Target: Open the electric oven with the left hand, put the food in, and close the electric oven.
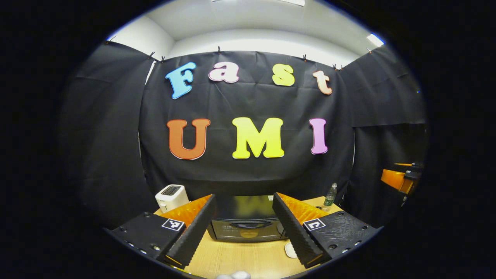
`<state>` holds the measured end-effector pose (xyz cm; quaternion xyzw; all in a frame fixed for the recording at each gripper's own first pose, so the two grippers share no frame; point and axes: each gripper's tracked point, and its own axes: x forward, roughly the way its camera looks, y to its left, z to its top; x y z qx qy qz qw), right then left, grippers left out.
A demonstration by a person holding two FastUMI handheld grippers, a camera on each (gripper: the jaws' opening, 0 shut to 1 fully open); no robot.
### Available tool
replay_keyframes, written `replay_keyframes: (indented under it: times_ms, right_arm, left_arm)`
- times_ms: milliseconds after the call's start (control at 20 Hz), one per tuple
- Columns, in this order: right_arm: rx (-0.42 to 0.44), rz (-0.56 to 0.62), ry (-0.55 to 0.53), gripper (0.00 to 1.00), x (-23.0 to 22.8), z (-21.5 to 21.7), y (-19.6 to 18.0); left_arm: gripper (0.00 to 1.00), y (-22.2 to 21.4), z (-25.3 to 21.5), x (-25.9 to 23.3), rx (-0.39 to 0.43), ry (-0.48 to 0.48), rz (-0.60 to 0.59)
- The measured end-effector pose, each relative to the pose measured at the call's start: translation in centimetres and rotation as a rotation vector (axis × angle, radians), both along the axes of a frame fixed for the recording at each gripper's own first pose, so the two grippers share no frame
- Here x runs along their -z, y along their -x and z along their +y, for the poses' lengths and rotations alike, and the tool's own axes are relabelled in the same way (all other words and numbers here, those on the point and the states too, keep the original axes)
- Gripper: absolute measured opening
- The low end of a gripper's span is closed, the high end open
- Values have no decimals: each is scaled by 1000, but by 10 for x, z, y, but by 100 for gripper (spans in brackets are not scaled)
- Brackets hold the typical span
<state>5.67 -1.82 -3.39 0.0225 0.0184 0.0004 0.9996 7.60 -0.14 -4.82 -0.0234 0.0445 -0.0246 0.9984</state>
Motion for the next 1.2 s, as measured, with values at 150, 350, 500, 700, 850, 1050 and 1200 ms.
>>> replay_keyframes:
  times_ms: [150, 350, 500, 700, 850, 1050, 1200]
  right_arm:
    - [7, -27, 5, 95, -15, 2, 8]
    - [1, -29, 15, 95, -20, 9, 15]
    - [3, -28, 4, 95, -20, 11, 19]
    - [4, -32, 4, 95, -23, 11, 22]
    - [1, -37, 12, 95, -27, 14, 24]
    - [0, -37, 10, 95, -28, 14, 23]
    - [6, -39, 7, 95, -30, 13, 24]
  left_arm:
    - [96, 17, 2, -16, 1, -9, -23]
    - [96, 28, 4, -31, -6, 0, -44]
    - [96, 35, 3, -41, -5, -5, -58]
    - [96, 38, 4, -48, -3, -5, -72]
    - [95, 41, 2, -49, -1, -2, -69]
    - [96, 41, 0, -49, 3, -11, -68]
    - [96, 40, 0, -48, 3, -10, -69]
